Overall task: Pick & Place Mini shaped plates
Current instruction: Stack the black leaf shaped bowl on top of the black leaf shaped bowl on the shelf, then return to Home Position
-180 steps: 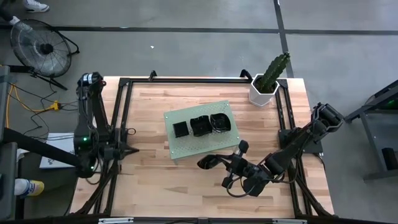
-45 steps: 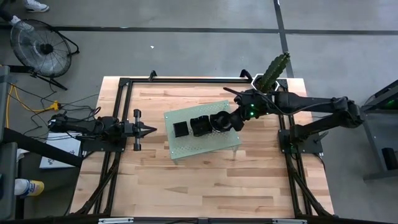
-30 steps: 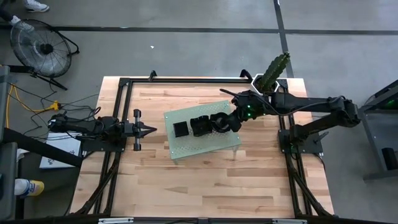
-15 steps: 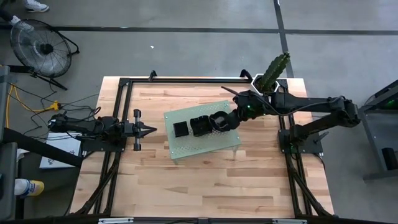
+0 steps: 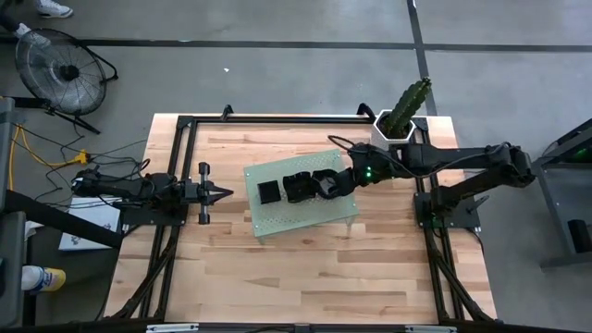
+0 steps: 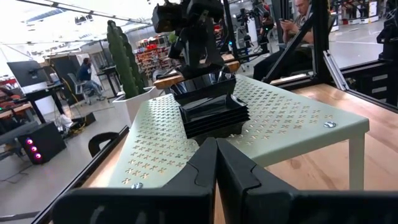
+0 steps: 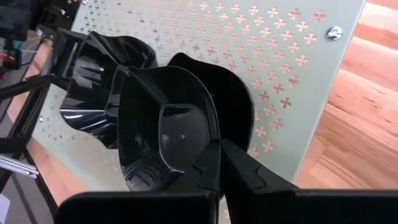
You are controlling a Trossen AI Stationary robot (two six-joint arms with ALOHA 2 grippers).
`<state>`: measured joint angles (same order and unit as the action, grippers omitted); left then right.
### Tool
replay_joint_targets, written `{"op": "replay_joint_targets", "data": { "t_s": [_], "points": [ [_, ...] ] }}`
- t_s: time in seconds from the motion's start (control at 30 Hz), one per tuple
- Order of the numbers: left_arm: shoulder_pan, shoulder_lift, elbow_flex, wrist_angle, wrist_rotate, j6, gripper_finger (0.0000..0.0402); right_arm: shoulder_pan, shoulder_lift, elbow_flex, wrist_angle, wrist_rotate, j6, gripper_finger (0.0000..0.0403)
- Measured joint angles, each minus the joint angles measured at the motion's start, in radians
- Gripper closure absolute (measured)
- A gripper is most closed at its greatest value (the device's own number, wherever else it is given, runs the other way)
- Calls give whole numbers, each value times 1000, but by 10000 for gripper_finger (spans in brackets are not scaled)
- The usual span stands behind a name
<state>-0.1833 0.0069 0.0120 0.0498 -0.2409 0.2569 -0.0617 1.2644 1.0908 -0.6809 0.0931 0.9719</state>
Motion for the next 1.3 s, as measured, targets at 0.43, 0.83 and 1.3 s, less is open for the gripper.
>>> {"op": "replay_joint_targets", "data": {
  "t_s": [0.43,0.83,1.3],
  "points": [
    [0,0,0,0,0,0,401,19,0,0,4,57,18,370],
    [0,0,0,0,0,0,401,16,-14,0,4,43,-48,319],
    [0,0,0,0,0,0,401,74,-296,0,-7,86,-231,320]
  ]
}}
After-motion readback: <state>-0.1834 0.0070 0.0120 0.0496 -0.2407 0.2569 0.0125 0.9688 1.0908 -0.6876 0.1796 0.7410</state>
